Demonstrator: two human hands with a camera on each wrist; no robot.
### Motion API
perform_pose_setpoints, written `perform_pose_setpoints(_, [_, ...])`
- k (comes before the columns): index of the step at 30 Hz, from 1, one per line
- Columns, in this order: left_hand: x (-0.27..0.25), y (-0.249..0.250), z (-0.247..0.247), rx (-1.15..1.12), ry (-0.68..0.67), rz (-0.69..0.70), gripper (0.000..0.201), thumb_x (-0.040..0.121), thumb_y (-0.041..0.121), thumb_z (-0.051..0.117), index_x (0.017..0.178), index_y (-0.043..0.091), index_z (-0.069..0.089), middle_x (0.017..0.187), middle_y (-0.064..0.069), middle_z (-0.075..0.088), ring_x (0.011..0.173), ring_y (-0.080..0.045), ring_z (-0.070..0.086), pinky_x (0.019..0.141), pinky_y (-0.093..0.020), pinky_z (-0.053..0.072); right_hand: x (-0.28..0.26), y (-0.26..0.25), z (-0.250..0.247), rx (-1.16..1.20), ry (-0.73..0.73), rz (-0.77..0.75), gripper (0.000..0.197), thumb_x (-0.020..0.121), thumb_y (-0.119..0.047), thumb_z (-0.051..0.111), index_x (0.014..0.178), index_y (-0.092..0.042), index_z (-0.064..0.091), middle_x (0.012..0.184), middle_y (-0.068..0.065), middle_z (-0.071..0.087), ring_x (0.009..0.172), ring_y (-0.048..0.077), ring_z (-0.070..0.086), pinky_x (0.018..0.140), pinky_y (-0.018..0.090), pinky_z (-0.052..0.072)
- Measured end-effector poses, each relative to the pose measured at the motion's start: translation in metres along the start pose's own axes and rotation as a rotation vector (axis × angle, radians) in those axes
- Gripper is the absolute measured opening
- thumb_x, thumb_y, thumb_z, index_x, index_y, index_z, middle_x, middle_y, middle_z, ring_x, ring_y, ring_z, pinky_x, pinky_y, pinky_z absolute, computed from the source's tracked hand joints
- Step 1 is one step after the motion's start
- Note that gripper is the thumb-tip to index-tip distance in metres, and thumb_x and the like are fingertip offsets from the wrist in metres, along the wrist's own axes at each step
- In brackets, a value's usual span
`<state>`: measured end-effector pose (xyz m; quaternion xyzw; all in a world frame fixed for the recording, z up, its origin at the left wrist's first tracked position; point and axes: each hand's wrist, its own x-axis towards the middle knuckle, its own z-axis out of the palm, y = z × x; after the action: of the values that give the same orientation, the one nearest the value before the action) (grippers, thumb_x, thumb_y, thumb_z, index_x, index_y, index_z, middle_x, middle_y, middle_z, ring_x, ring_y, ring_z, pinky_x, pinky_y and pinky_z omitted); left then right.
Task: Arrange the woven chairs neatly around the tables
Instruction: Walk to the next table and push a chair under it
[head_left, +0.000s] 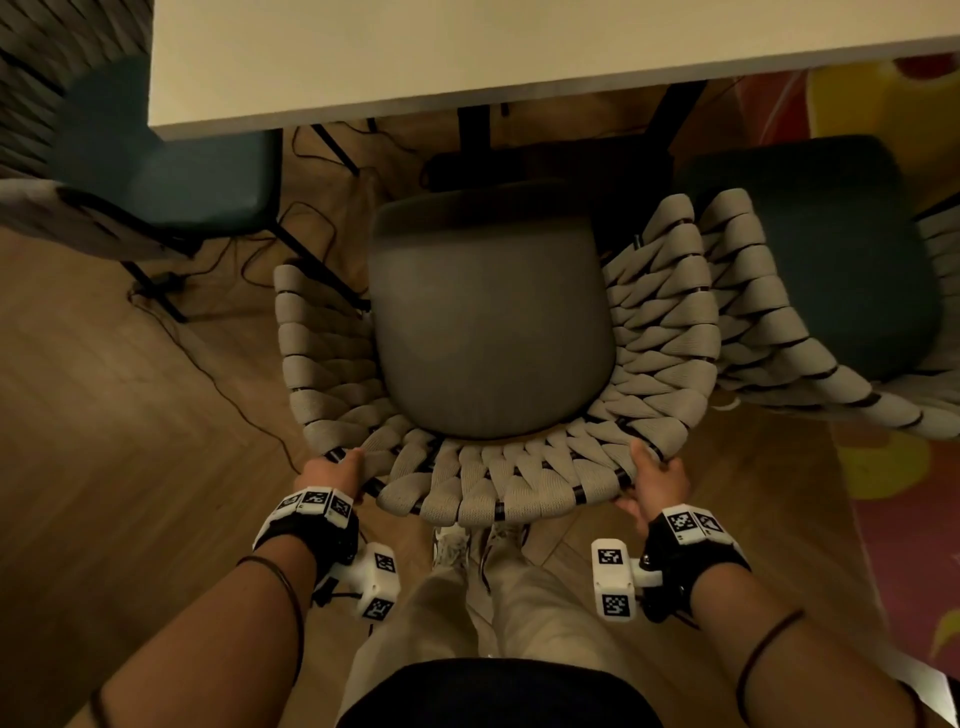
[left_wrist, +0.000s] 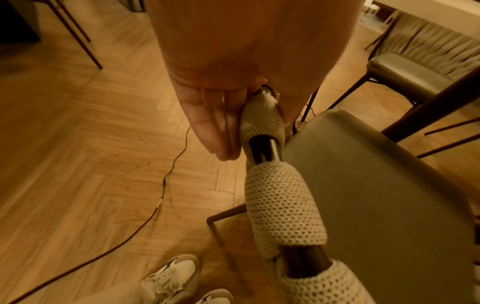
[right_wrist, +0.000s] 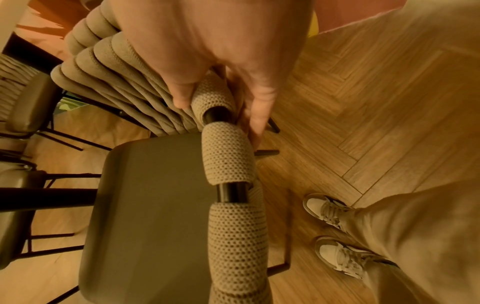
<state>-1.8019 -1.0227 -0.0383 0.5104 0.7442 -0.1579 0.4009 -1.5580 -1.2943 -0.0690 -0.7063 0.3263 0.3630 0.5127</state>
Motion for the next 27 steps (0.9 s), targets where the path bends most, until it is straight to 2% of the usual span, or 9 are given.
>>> perform_pose_setpoints(5, [0.001, -0.004, 0.000, 0.071, 0.013, 0.038, 0.047, 0.088, 0.046, 0.056, 0.091, 0.001, 0.067, 0.090, -0.021, 0.071, 0.085, -0.039, 0.068, 0.082, -0.042, 0.056, 0.000, 0.001, 0.001, -0.028, 0.012, -0.010, 0.055, 0.093, -0.031, 0.062, 0.142, -0.020, 0.039, 0.142, 0.015, 0.051, 0.123, 0.040, 0.055, 0.090, 0.061, 0.051])
perform_pose_setpoints(9, [-0.002, -0.001, 0.001, 0.053, 0.021, 0.090, 0.041, 0.090, 0.041, 0.054, 0.085, 0.002, 0.066, 0.082, -0.019, 0.068, 0.079, -0.036, 0.065, 0.075, -0.037, 0.052, 0.000, 0.000, 0.003, -0.054, 0.047, -0.006, 0.071, 0.090, -0.035, 0.065, 0.150, -0.022, 0.029, 0.148, 0.015, 0.045, 0.125, 0.040, 0.054, 0.085, 0.056, 0.056])
perform_pose_setpoints(11, [0.000, -0.002, 0.002, 0.050, 0.018, 0.096, 0.038, 0.092, 0.039, 0.053, 0.080, 0.004, 0.063, 0.076, -0.017, 0.065, 0.077, -0.034, 0.062, 0.071, -0.036, 0.047, 0.000, 0.000, 0.004, -0.085, 0.053, -0.002, 0.069, 0.091, -0.035, 0.064, 0.150, -0.023, 0.029, 0.145, 0.015, 0.048, 0.122, 0.039, 0.057, 0.077, 0.048, 0.059])
perform_pose_setpoints(13, [0.003, -0.002, 0.000, 0.051, 0.022, 0.107, 0.039, 0.091, 0.040, 0.053, 0.079, 0.005, 0.063, 0.075, -0.016, 0.064, 0.076, -0.034, 0.063, 0.070, -0.038, 0.049, -0.001, -0.001, 0.005, -0.108, 0.035, 0.010, 0.063, 0.093, -0.033, 0.061, 0.148, -0.022, 0.032, 0.142, 0.015, 0.051, 0.118, 0.038, 0.060, 0.060, 0.038, 0.060])
perform_pose_setpoints(16, [0.011, 0.000, -0.004, 0.031, 0.031, 0.091, 0.041, 0.087, 0.045, 0.056, 0.086, 0.005, 0.066, 0.078, -0.017, 0.068, 0.076, -0.036, 0.067, 0.073, -0.039, 0.056, -0.003, -0.002, 0.007, -0.118, 0.006, 0.021, 0.058, 0.096, -0.030, 0.057, 0.148, -0.021, 0.031, 0.138, 0.017, 0.054, 0.115, 0.040, 0.062, 0.035, 0.024, 0.050])
perform_pose_setpoints(17, [0.014, 0.000, -0.006, 0.020, 0.033, 0.088, 0.040, 0.086, 0.045, 0.058, 0.084, 0.006, 0.066, 0.080, -0.018, 0.070, 0.077, -0.037, 0.069, 0.076, -0.042, 0.058, -0.003, -0.002, 0.009, -0.103, -0.003, 0.027, 0.060, 0.097, -0.029, 0.057, 0.149, -0.021, 0.029, 0.140, 0.017, 0.053, 0.115, 0.040, 0.061, 0.036, 0.025, 0.051])
perform_pose_setpoints(19, [0.016, 0.002, -0.008, -0.007, 0.036, 0.072, 0.036, 0.085, 0.043, 0.059, 0.080, 0.008, 0.064, 0.081, -0.019, 0.071, 0.077, -0.037, 0.070, 0.081, -0.045, 0.058, -0.003, -0.001, 0.011, -0.067, -0.007, 0.028, 0.063, 0.096, -0.028, 0.058, 0.151, -0.022, 0.026, 0.144, 0.017, 0.049, 0.118, 0.040, 0.059, 0.056, 0.036, 0.059])
perform_pose_setpoints(22, [0.016, 0.004, -0.008, -0.013, 0.036, 0.057, 0.036, 0.087, 0.042, 0.059, 0.081, 0.007, 0.062, 0.071, -0.015, 0.066, 0.079, -0.037, 0.070, 0.084, -0.046, 0.058, -0.002, 0.002, 0.012, -0.048, 0.003, 0.011, 0.064, 0.096, -0.026, 0.058, 0.151, -0.022, 0.027, 0.146, 0.017, 0.047, 0.121, 0.039, 0.057, 0.080, 0.049, 0.057])
perform_pose_setpoints(27, [0.017, 0.007, -0.008, 0.000, 0.019, 0.035, 0.035, 0.089, 0.041, 0.057, 0.085, 0.006, 0.059, 0.067, -0.011, 0.058, 0.081, -0.036, 0.066, 0.083, -0.040, 0.055, -0.004, 0.000, 0.013, -0.057, 0.010, 0.013, 0.063, 0.095, -0.029, 0.059, 0.150, -0.024, 0.029, 0.145, 0.016, 0.048, 0.122, 0.039, 0.057, 0.082, 0.051, 0.057])
